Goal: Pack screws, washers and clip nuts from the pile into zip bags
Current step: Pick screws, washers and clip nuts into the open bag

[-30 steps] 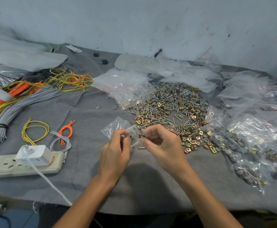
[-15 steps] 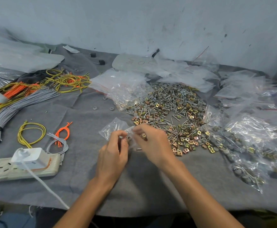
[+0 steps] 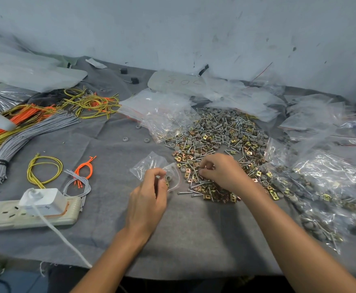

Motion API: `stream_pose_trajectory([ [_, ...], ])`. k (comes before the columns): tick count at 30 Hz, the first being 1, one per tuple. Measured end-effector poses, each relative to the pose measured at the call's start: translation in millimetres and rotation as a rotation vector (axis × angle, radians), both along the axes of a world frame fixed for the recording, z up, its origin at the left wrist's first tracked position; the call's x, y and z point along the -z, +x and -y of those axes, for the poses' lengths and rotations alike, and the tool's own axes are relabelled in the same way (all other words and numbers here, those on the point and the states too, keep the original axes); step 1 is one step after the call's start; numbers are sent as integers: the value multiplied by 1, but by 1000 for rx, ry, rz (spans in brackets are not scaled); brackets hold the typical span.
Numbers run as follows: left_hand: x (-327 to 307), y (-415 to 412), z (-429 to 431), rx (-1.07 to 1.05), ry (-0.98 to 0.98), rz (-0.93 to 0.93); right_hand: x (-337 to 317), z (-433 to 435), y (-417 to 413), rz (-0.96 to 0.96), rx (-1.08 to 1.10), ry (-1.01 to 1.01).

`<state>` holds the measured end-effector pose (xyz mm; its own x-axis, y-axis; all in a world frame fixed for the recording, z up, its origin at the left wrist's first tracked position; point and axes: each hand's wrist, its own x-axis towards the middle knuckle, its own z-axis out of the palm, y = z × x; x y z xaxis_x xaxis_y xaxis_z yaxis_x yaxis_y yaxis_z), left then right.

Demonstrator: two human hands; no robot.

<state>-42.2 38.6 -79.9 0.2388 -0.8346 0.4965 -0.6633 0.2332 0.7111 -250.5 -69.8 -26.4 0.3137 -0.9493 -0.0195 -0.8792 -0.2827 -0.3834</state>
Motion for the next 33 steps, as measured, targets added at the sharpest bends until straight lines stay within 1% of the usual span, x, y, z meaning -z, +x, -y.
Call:
stream_pose_trajectory([
  [2, -1, 0, -1, 2, -8, 6, 1, -2, -1, 13, -13, -45],
  [3, -2, 0, 0, 3, -10, 8, 1, -4, -3, 75, -8, -43],
  [4, -2, 0, 0, 5, -11, 10, 0, -6, -7, 194, 7, -15],
  [5, -2, 0, 0, 7, -14, 14, -1, -9, -10, 359, 26, 45],
  [8, -2, 1, 0, 5, -13, 17, -7, -20, -14, 989, 50, 339],
  [9, -1, 1, 0, 4, -11, 15, -8, -23, -14, 1156, 49, 440],
  [10, -1, 1, 0, 2, -10, 13, -8, -26, -14, 1270, 45, 520],
  [12, -1, 0, 0, 1, -11, 10, -5, -31, -12, 1392, 29, 614],
  [16, -2, 0, -1, 3, -18, 5, 1, -40, -2, 1509, 0, 685],
  [18, -2, 0, -1, 7, -26, -3, 3, -45, 8, 1458, -31, 671],
  [19, -2, 0, -1, 10, -31, -5, 4, -47, 14, 1382, -39, 634],
  [20, -3, 0, -2, 14, -34, -6, 5, -51, 21, 1274, -42, 573],
  [23, -3, 0, -2, 14, -39, -6, 7, -59, 48, 893, -40, 305],
  [27, -2, 1, -2, 23, -38, -6, 9, -66, 76, 452, -44, -19],
  [28, -1, 1, -2, 27, -38, -7, 10, -66, 78, 393, -47, -67],
  [29, -1, 1, -2, 28, -38, -8, 9, -66, 77, 394, -42, -78],
  [31, -2, 0, -1, 18, -40, -9, 4, -61, 68, 475, -8, -44],
  [33, -1, 0, 0, 16, -47, 1, -3, -47, 49, 456, 40, -81],
])
